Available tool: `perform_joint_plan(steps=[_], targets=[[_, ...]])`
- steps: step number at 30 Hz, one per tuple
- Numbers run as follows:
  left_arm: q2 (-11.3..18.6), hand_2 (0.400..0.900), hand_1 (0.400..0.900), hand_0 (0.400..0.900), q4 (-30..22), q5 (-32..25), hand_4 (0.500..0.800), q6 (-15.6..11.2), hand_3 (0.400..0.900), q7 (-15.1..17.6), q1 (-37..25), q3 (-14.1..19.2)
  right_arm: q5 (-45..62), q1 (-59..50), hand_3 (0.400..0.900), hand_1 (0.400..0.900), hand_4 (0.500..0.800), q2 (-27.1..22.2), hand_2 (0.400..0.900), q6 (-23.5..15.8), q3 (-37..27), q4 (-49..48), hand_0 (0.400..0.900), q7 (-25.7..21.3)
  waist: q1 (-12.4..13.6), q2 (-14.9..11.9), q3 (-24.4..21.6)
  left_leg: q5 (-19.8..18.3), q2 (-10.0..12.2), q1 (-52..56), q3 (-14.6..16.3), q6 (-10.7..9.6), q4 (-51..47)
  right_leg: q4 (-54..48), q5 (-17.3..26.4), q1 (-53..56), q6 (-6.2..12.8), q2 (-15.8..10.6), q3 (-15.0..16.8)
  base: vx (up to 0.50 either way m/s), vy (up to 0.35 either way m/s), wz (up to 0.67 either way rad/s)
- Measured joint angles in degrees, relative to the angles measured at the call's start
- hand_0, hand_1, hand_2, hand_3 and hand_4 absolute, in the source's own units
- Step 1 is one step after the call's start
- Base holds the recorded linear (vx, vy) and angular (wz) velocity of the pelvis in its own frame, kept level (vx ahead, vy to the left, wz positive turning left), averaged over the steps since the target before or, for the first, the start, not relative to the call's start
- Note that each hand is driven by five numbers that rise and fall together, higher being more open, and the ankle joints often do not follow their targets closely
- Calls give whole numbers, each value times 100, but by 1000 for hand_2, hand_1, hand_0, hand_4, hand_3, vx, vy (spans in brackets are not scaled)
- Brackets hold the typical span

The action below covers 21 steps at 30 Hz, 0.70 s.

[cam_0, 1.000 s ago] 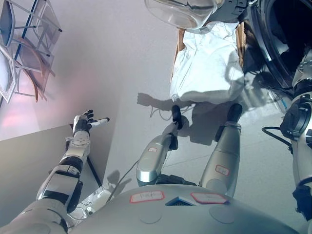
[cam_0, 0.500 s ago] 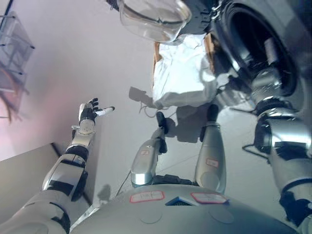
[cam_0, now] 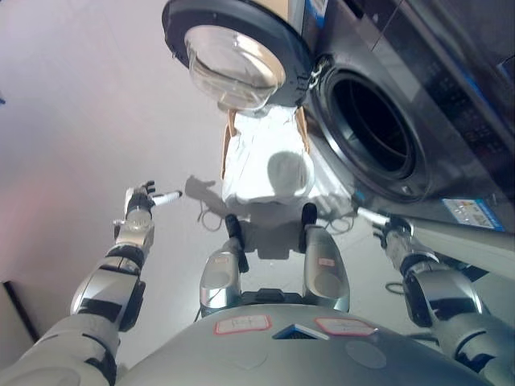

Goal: Put the clothes in the basket into the washing machine.

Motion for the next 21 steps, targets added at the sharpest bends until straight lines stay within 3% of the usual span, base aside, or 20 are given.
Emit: perform_joint_plan(steps=[5, 10, 14, 21], targets=[[-416, 900, 900, 900, 242, 286, 800, 75, 900, -169, 796, 30, -1040, 922, 900, 900, 800, 160, 900, 72, -35, 25, 900, 35, -116, -156, -647, -120, 14, 491, 18, 24, -241, -797, 268, 722, 105, 75, -11, 58, 21, -10], [-801, 900, 900, 900, 498, 1152, 800, 239, 900, -393, 1131, -334, -1637, 1372, 900, 900, 800, 574, 900, 148, -27, 24, 900, 48, -263, -278, -973, -230, -25, 862, 129, 86, -321, -1303, 422, 1223, 158, 76, 53, 45, 6, -16], [-941, 900, 900, 900, 491, 1378, 800, 280, 900, -541, 1156, -579, -1847, 1572, 900, 900, 800, 664, 900, 161, -24, 23, 900, 132, -319, -177, -1069, -328, -68, 1040, 187, 101, -292, -1390, 449, 1425, 174, 50, 115, 33, -5, -16], [-980, 900, 900, 900, 432, 1609, 800, 278, 900, -549, 1189, -582, -1846, 1722, 900, 900, 800, 645, 900, 179, -32, -4, 900, 203, -406, -22, -1173, -373, -77, 1195, 306, 93, -293, -1598, 558, 1626, 220, 73, 223, 8, -14, -10]])
